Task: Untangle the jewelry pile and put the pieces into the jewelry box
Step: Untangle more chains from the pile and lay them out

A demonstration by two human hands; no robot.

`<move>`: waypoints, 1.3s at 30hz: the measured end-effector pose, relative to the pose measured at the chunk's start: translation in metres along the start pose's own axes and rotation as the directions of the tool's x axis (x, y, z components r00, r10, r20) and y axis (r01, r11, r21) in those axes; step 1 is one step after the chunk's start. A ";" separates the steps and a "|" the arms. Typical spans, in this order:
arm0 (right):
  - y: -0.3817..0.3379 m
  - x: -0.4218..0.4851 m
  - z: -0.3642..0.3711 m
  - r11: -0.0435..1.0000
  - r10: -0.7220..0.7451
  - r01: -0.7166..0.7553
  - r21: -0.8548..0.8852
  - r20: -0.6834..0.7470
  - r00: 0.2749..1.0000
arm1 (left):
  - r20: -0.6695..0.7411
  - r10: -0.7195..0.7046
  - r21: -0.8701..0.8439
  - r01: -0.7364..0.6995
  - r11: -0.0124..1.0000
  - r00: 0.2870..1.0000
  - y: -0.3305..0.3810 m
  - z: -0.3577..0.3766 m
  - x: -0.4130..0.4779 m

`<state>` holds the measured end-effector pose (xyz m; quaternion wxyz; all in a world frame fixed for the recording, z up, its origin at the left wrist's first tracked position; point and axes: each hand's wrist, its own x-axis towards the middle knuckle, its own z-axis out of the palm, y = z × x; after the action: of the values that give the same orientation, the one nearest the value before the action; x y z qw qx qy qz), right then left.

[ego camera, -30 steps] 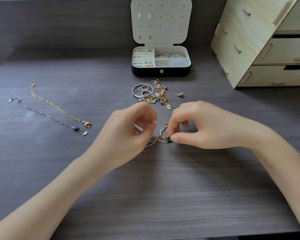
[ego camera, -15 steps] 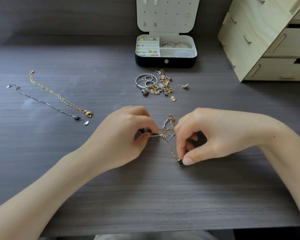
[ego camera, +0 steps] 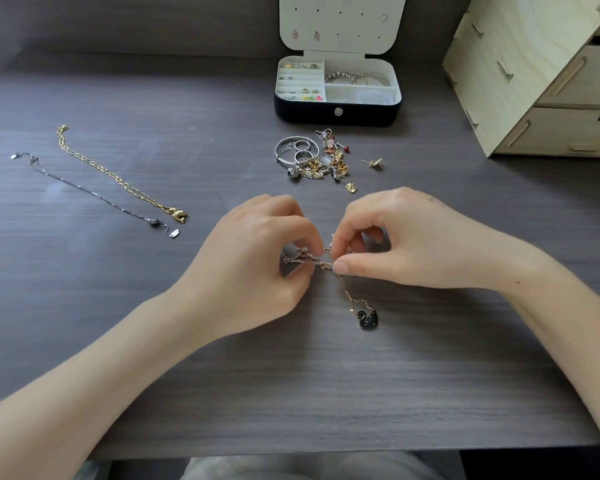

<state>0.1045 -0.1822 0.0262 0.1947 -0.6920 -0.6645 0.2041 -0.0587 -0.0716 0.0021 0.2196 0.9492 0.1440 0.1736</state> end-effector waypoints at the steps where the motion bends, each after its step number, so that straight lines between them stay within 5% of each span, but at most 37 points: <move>1: -0.001 0.000 0.003 0.999 0.004 -0.004 -0.042 -0.002 1.000 | 0.008 -0.006 -0.007 0.006 1.000 1.000 0.000 0.001 0.000; 6: -0.003 0.003 0.012 0.988 0.014 -0.019 -0.156 -0.033 0.999 | 0.033 -0.061 -0.076 0.064 0.995 0.998 -0.002 0.006 -0.001; 20: -0.001 0.003 0.005 0.995 0.074 -0.078 0.062 0.074 0.995 | 0.141 -0.079 -0.273 0.115 0.955 0.987 -0.004 0.007 0.002; 39: -0.005 0.000 0.005 0.999 0.000 0.001 -0.034 0.021 1.000 | 0.188 -0.091 -0.349 0.153 0.925 0.978 -0.005 0.003 0.003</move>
<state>0.0977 -0.1820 0.0251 0.1761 -0.6927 -0.6701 0.2001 -0.0560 -0.0672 -0.0023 0.4122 0.8929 0.1494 0.1024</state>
